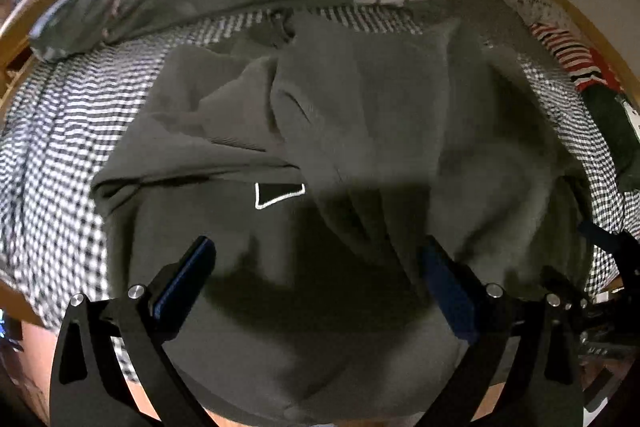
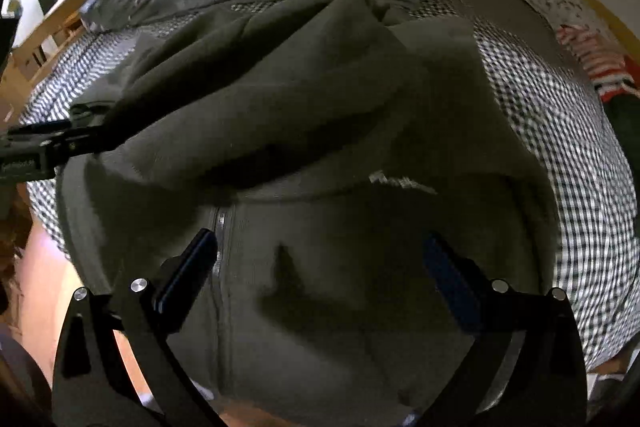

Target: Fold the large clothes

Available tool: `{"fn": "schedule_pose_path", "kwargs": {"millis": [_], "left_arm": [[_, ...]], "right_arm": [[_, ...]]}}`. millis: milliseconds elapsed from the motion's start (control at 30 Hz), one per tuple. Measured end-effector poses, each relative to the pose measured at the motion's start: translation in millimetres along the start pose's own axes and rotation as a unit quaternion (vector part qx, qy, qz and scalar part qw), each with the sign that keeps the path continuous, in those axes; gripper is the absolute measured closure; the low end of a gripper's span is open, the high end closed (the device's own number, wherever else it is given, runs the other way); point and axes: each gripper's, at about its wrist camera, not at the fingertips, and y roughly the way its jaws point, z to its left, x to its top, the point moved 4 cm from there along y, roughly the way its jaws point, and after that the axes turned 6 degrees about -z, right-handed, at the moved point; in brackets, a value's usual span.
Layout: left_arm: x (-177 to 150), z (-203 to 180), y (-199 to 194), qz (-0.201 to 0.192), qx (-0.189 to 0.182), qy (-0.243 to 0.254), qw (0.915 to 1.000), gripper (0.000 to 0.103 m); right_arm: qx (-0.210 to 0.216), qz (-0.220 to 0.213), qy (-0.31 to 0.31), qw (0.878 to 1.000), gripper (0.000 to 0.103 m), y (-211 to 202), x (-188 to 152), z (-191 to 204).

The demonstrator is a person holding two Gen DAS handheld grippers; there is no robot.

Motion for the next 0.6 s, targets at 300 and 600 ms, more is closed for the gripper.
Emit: {"fn": "schedule_pose_path", "kwargs": {"millis": [300,600], "left_arm": [[-77,-19,-10,0.06,0.0,0.023,0.9979,0.005],[-174,37,-5,0.095,-0.041,-0.058,0.9929,0.005]], "right_arm": [[0.0,-0.002,0.01,1.0,0.002,-31,-40,-37],[-0.029,0.025,0.044,0.998,0.002,-33,-115,-67]]}}
